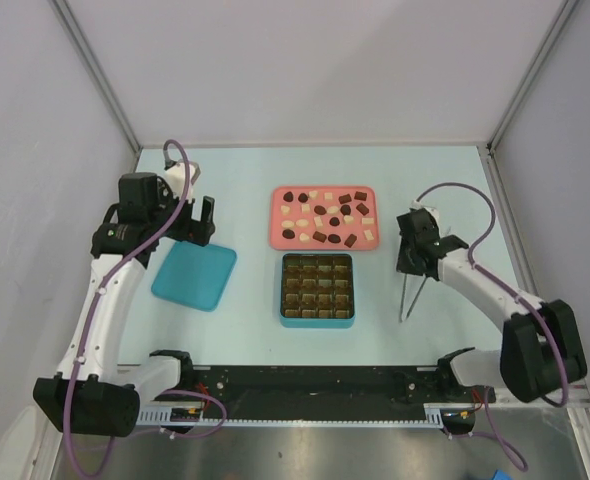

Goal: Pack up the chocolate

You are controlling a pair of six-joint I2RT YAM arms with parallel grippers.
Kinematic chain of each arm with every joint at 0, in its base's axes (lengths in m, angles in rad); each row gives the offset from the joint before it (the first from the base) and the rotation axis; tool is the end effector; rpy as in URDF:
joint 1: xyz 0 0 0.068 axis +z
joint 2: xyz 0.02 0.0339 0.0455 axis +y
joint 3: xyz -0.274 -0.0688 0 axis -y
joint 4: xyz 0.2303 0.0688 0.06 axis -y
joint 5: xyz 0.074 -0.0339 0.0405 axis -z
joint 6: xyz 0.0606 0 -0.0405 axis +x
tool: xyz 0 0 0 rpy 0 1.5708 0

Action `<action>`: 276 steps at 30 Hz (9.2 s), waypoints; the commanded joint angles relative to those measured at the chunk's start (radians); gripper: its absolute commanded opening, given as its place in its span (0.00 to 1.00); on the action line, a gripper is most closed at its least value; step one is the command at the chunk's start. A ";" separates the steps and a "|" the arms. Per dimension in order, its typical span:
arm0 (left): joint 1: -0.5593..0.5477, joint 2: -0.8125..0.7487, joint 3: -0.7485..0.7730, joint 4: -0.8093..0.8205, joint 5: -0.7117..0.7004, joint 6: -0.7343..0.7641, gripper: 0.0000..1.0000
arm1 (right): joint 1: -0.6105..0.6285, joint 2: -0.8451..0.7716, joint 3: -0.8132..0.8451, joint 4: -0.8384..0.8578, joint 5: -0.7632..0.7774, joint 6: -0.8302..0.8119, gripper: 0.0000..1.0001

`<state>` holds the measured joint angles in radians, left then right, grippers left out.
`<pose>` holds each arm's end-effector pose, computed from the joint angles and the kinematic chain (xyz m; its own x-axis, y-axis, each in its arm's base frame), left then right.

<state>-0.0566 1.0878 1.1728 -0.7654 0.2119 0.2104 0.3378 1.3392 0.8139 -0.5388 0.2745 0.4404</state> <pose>0.2196 -0.0252 0.3517 -0.5686 0.2367 -0.7878 0.3449 0.9381 0.0330 0.2419 0.0676 0.2009 -0.8293 0.1436 -0.5400 0.1754 0.9845 -0.0075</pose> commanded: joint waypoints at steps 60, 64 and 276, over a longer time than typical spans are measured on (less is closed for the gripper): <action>-0.132 -0.072 -0.157 -0.065 0.436 0.661 0.92 | 0.563 -0.153 0.452 0.102 -0.450 -0.497 1.00; -0.303 -0.072 -0.223 -0.009 0.316 0.713 0.92 | 0.439 -0.227 0.427 0.126 -0.555 -0.364 1.00; -0.348 0.084 0.311 -0.244 0.696 0.336 1.00 | 0.285 -0.477 0.185 0.909 -0.850 -0.143 0.16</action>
<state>-0.4240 1.1965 1.5005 -1.0973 1.0451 0.6239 0.6174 0.9363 0.9684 0.4236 -0.5964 0.3443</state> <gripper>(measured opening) 0.995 0.263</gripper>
